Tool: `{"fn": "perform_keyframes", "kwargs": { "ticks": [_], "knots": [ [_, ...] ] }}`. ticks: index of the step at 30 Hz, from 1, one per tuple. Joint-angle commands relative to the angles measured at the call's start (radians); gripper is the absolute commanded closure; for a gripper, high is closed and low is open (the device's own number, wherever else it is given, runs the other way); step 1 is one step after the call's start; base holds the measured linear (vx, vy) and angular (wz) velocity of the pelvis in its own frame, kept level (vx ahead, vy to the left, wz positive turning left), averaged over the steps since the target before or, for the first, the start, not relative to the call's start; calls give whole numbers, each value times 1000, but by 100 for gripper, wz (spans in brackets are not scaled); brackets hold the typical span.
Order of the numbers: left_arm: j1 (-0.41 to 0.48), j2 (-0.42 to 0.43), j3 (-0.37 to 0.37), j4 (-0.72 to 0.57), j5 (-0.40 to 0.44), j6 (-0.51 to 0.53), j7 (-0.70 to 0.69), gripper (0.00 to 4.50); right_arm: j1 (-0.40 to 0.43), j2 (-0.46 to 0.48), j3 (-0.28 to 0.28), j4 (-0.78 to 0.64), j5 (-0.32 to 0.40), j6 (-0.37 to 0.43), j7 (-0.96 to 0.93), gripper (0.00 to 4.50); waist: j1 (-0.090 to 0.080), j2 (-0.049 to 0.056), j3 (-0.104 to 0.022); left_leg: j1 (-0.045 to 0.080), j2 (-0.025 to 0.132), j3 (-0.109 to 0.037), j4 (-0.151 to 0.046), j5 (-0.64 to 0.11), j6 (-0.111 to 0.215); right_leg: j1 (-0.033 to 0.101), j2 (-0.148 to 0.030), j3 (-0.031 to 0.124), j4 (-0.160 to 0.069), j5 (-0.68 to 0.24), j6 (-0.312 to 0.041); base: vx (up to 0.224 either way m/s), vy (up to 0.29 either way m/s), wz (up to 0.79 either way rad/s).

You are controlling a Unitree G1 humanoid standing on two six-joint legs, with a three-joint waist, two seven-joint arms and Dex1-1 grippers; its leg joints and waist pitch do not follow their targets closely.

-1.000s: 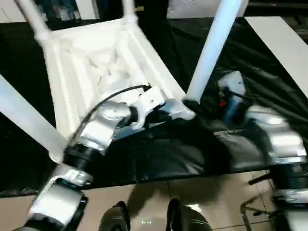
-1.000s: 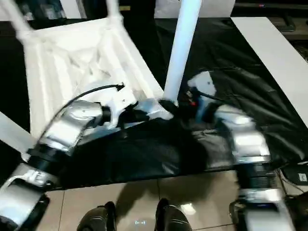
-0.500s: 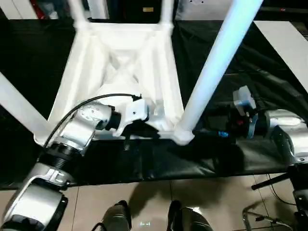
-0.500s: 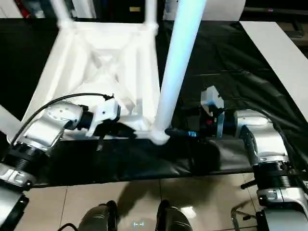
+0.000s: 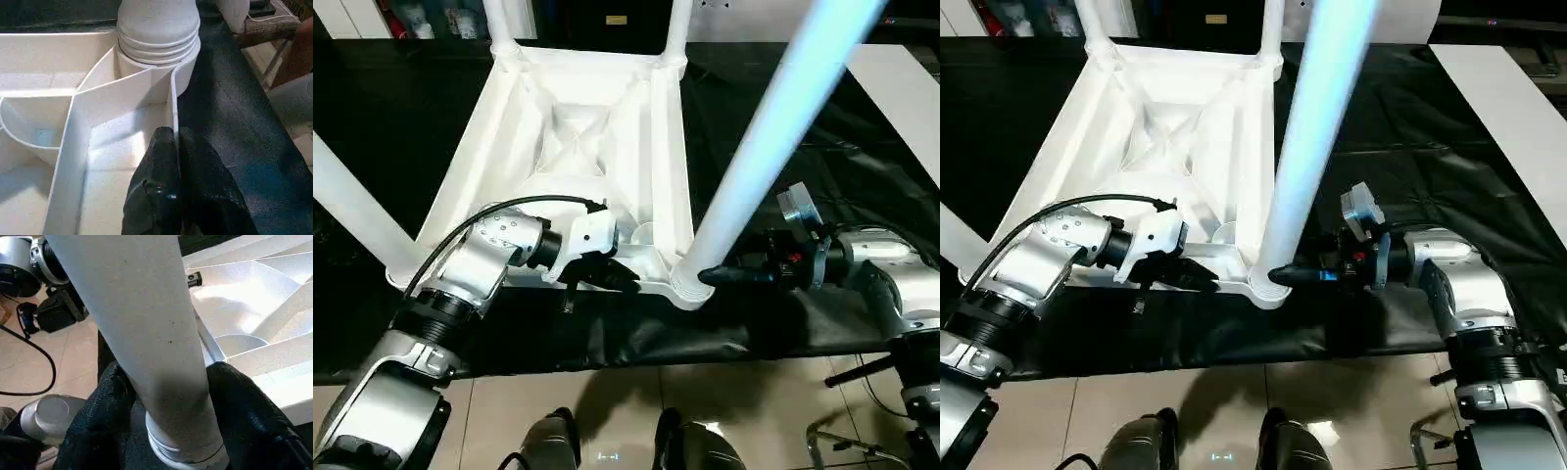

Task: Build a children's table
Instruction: Rotate leg to tighten

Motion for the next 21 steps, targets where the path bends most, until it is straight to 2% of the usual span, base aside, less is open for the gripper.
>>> {"fn": "perform_keyframes", "kwargs": {
  "ticks": [1,3,6,7,8,9,10,11,12,13,14,15,16,17,18,19,20,21],
  "knots": [
    [-9,-13,-28,-5,-2,-5,-32,450,13,-7,14,-36,25,22,23,237,-4,-16,-94,19,60,-16,-52,-135,137,79,-76,65,-54,-349,-183,0,0,0],
    [-8,-19,-20,-10,-6,23,-14,450,30,2,13,-67,39,45,7,242,-2,-17,-93,19,60,-15,-52,-131,140,79,-76,65,-54,-346,-183,0,0,0],
    [-13,-46,-3,-19,-4,100,61,450,60,38,-6,-134,73,129,-75,246,0,-17,-93,19,60,-16,-53,-131,137,78,-76,64,-57,-360,-179,0,0,0],
    [-20,-68,7,-21,1,135,111,450,67,61,-4,-154,53,130,-139,247,-1,-18,-90,19,57,-17,-55,-152,125,78,-77,62,-63,-405,-166,0,0,0],
    [-24,-81,12,-23,3,154,137,450,71,72,-1,-164,37,125,-173,247,-1,-18,-90,19,57,-17,-55,-152,125,78,-77,62,-63,-405,-166,0,0,0],
    [-29,-99,19,-27,6,179,175,450,76,89,2,-177,12,122,-225,247,-5,-16,-83,25,56,-19,-57,-191,93,71,-81,62,-77,-492,-140,0,0,0],
    [-32,-111,24,-29,7,198,198,450,75,102,3,-181,-4,130,-267,248,-8,-18,-78,27,52,-22,-58,-224,72,72,-84,57,-90,-575,-110,0,0,0],
    [-33,-116,27,-30,7,206,208,450,74,108,4,-182,-10,134,-285,248,-12,-19,-75,28,51,-23,-60,-238,62,71,-84,56,-94,-612,-95,0,0,0],
    [-33,-118,27,-31,8,209,212,450,74,111,3,-182,-12,135,-293,249,-18,-18,-70,33,49,-28,-61,-281,46,69,-86,50,-109,-692,-61,0,0,0],
    [-45,-170,41,-35,17,268,303,450,62,181,-11,-185,-58,166,-458,250,-26,-19,-73,33,48,-32,-61,-297,31,74,-89,44,-113,-723,-38,0,0,0],
    [-47,-179,43,-35,20,277,319,450,61,193,-13,-186,-65,172,-485,251,-26,-19,-73,33,48,-32,-61,-297,31,74,-89,44,-113,-723,-38,0,0,0],
    [-56,-219,54,-33,30,316,393,450,54,246,-24,-194,-94,196,-598,251,-43,-17,-73,28,51,-40,-65,-313,9,76,-86,35,-116,-721,-24,0,0,0],
    [-61,-239,59,-30,35,331,431,450,50,274,-31,-198,-106,211,-655,253,-56,-17,-75,21,51,-46,-67,-317,1,84,-88,29,-117,-712,-14,0,0,0],
    [-73,-299,75,-17,46,360,529,450,36,360,-55,-207,-138,264,-829,254,-61,-14,-78,19,50,-49,-66,-316,0,88,-89,26,-116,-700,-12,0,0,0],
    [-77,-317,79,-12,49,365,557,450,31,387,-62,-207,-147,277,-882,254,-71,-12,-76,14,53,-52,-70,-323,-1,88,-89,23,-117,-682,-13,-34,52,-19],
    [-80,-333,83,-8,55,370,583,450,25,414,-71,-206,-155,286,-933,254,-74,-2,-82,21,53,-54,-68,-343,3,91,-92,17,-122,-662,-10,-18,52,-17],
    [-82,-346,86,-5,60,372,606,450,19,443,-88,-200,-148,295,-977,254,-77,-3,-82,20,54,-52,-69,-342,9,90,-93,18,-124,-637,-12,-18,52,-17],
    [-85,-360,89,-3,64,372,629,450,13,470,-102,-194,-150,287,-1025,254,-80,-2,-79,26,55,-50,-71,-353,18,83,-92,17,-128,-611,-19,0,0,0]
  ]
}}
